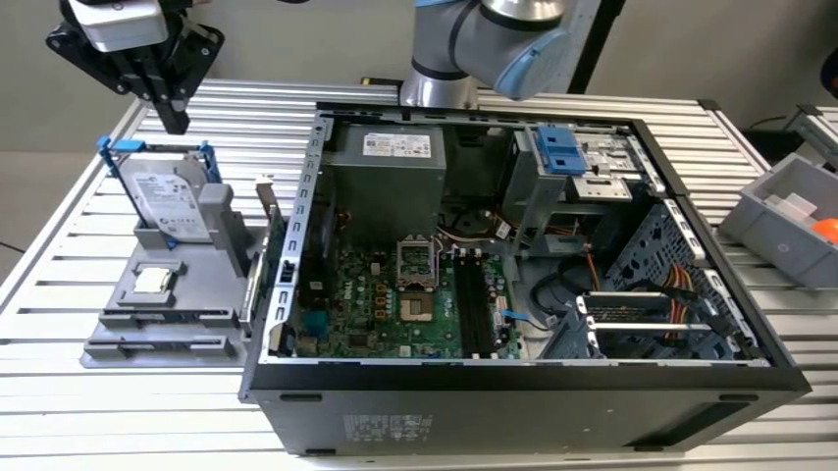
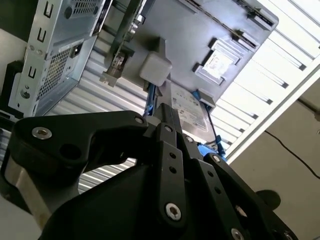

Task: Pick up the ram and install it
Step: 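Reach for the ram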

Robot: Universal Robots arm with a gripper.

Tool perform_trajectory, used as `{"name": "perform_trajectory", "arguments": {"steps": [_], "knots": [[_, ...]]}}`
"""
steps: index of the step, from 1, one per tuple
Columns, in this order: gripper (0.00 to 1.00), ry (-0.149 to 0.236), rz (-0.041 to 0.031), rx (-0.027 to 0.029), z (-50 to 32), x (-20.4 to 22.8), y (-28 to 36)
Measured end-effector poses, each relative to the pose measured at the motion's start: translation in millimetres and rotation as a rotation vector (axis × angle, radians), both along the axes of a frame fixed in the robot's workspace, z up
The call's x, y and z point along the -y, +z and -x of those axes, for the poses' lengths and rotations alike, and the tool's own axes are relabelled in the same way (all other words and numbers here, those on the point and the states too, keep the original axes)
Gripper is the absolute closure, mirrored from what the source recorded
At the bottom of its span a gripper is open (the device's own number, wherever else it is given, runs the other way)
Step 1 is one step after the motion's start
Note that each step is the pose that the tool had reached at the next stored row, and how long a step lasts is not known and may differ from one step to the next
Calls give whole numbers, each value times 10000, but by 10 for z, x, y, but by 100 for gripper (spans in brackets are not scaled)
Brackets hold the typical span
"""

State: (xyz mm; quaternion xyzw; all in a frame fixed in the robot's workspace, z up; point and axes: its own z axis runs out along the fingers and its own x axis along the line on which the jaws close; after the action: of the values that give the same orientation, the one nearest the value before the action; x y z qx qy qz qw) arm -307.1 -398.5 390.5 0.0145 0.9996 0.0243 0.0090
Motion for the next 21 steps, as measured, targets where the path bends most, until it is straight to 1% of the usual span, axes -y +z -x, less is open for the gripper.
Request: {"name": "perform_trajectory", "arguments": {"steps": [16,21], "knots": [[100,3,-1,1,151,0,-1],[100,5,0,0,222,0,0]]}}
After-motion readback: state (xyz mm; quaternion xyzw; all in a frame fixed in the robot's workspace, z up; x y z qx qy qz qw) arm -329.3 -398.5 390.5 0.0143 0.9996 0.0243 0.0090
